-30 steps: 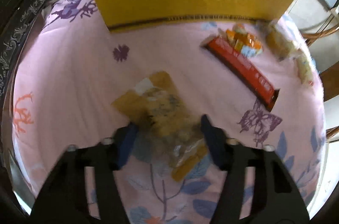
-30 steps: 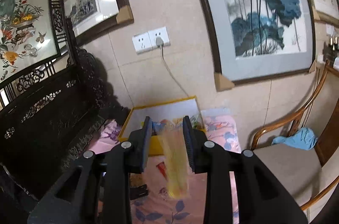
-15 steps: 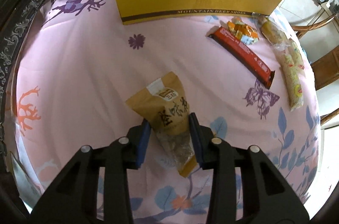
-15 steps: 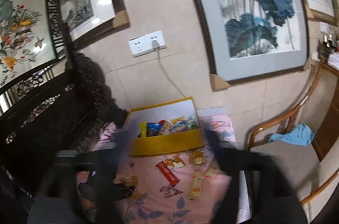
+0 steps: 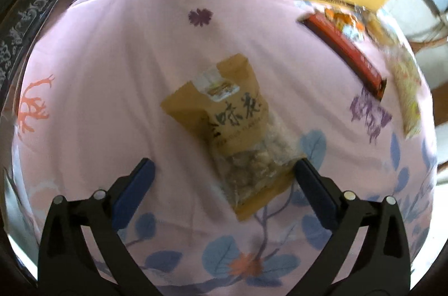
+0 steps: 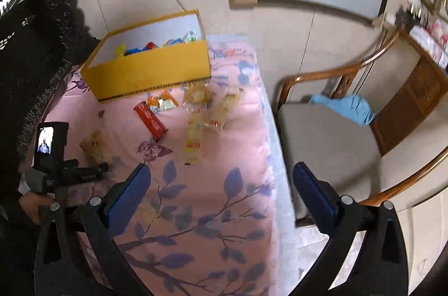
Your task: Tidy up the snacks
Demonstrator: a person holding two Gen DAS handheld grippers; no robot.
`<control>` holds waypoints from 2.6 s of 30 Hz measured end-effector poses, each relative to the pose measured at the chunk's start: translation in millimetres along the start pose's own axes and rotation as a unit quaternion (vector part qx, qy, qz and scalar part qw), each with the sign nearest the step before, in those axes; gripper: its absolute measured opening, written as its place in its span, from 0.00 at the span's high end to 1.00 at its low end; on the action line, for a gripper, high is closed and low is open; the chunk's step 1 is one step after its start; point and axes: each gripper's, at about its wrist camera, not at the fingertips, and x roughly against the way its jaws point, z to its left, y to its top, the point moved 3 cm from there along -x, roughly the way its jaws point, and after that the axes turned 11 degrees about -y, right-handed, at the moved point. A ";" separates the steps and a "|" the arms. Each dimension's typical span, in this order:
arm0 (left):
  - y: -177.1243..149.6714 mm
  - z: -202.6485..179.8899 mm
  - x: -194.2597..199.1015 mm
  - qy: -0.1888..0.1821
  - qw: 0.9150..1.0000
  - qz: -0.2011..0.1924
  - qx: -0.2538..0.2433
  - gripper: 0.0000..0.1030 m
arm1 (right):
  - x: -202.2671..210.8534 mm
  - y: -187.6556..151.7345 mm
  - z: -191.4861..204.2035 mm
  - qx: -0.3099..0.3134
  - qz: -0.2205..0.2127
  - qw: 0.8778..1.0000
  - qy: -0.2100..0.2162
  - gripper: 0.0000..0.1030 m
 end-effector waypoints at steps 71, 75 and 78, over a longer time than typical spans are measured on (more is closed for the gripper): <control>-50.8 -40.3 17.7 0.126 0.989 -0.029 -0.070 0.02 | -159.3 -48.7 90.0 -0.017 0.053 0.998 -0.022 0.04; -42.8 -33.3 18.2 0.079 0.995 -0.047 -0.033 0.27 | -156.0 -55.7 92.6 -0.006 0.034 0.998 -0.044 0.25; -41.6 -30.4 21.9 0.017 0.999 -0.042 -0.008 0.52 | -147.9 -54.6 91.8 -0.012 0.037 0.999 -0.021 0.59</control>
